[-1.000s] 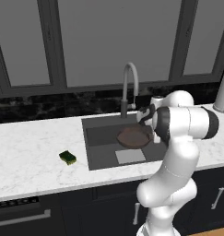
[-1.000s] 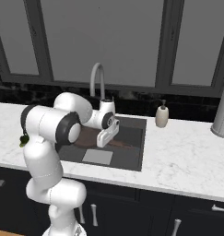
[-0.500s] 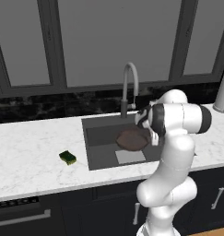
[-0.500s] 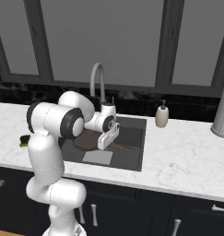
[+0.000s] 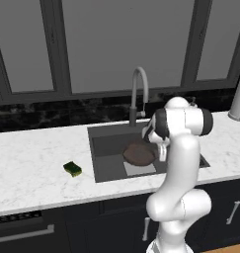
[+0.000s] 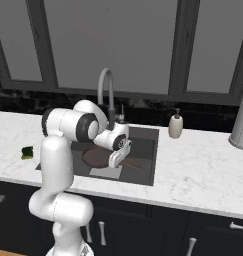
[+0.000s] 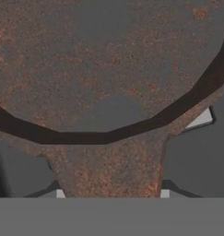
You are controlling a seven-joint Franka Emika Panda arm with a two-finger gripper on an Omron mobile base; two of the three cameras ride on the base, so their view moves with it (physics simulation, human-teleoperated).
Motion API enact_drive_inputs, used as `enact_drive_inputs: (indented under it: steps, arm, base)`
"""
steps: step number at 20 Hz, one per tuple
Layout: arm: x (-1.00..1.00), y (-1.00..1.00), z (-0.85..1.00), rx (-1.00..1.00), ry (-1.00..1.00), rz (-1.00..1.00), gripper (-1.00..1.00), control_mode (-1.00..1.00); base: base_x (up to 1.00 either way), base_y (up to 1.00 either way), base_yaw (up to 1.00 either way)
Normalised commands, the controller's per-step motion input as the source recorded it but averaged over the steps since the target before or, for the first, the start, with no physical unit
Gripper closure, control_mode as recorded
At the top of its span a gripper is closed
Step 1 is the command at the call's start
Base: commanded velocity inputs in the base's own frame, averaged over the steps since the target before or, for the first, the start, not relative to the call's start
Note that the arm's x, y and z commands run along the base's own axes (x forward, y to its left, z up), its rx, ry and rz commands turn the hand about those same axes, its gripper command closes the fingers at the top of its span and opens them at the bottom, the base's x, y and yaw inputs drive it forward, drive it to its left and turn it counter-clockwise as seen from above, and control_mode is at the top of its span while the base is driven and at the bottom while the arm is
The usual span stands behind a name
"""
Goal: Pick the pan and sponge and place them into the sink. Then turn on the water.
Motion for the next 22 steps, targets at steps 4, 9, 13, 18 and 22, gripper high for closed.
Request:
enact_drive_inputs:
  steps: [4, 9, 13, 18, 22]
  arm:
    - [0.34, 0.0, -0.43, 0.02, 0.0, 0.0, 1.0, -1.0]
    - [0.28, 0.0, -0.47, 0.0, 0.0, 0.0, 1.0, -1.0]
    - [0.28, 0.0, -0.49, 0.0, 0.0, 0.0, 1.0, -1.0]
    - [0.31, 0.0, -0.46, 0.0, 0.0, 0.0, 1.0, -1.0]
    - [0.28, 0.0, -0.45, 0.0, 0.0, 0.0, 1.0, -1.0]
  base:
    - [0.0, 0.0, 0.0]
    - [0.0, 0.0, 0.0]
    - [0.0, 0.0, 0.0]
    - [0.0, 0.0, 0.0]
    - [0.0, 0.0, 0.0]
